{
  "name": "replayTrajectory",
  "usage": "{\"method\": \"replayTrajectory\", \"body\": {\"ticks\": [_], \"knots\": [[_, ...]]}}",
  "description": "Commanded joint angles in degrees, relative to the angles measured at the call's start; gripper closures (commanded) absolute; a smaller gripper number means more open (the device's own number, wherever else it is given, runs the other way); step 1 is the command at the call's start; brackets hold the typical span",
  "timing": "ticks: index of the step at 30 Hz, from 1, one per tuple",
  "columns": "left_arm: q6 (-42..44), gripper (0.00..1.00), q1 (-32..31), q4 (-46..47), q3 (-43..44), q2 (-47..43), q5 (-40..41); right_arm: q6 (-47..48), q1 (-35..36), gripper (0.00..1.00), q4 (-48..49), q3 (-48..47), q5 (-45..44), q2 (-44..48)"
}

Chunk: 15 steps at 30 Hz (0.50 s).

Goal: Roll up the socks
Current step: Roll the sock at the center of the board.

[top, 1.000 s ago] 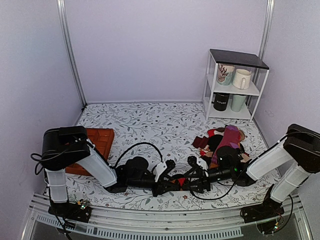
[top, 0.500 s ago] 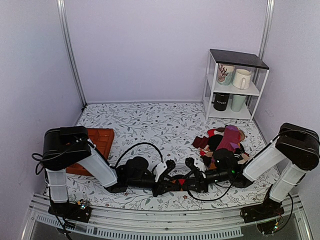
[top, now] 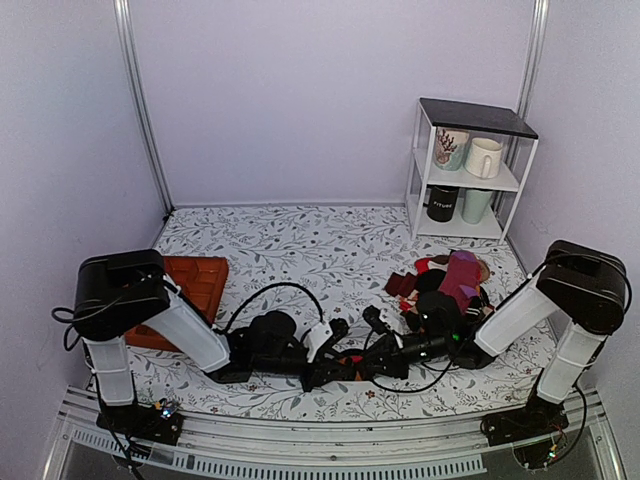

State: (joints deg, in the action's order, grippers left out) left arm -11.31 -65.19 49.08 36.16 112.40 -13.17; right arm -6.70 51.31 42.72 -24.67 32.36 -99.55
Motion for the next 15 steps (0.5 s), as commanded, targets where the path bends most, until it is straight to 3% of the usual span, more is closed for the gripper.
{"method": "replayTrajectory", "body": {"ticks": [1,6,9,11,12,14,15], "knots": [[4.9,0.73,-0.9,-25.3,-1.1,1.8,8.9,-6.9,1.3,0.91,-18.3,-3.3,-2.3,-6.6],[8.9,0.64,-1.1,-19.6,-3.5,-6.8,16.9,-9.5,0.6,0.91,-25.1,-6.1,-2.7,-8.6],[11.6,0.45,-1.2,-13.9,-6.3,-11.4,20.1,-10.6,0.0,0.91,-27.9,-7.3,-2.5,-9.5],[13.5,0.42,-1.2,-10.6,-7.9,-13.8,21.4,-10.9,-0.3,0.91,-29.6,-8.0,-2.2,-10.1],[14.4,0.33,-1.3,-9.1,-8.6,-14.9,21.9,-10.9,-0.5,0.91,-30.5,-8.5,-2.1,-10.3],[16.4,0.31,-1.4,-6.5,-9.8,-16.4,22.4,-11.1,-0.6,0.91,-31.8,-9.1,-1.6,-10.6],[17.3,0.2,-1.6,-5.3,-10.4,-17.0,22.5,-11.3,-0.7,0.92,-32.5,-9.4,-1.3,-10.6]]}}
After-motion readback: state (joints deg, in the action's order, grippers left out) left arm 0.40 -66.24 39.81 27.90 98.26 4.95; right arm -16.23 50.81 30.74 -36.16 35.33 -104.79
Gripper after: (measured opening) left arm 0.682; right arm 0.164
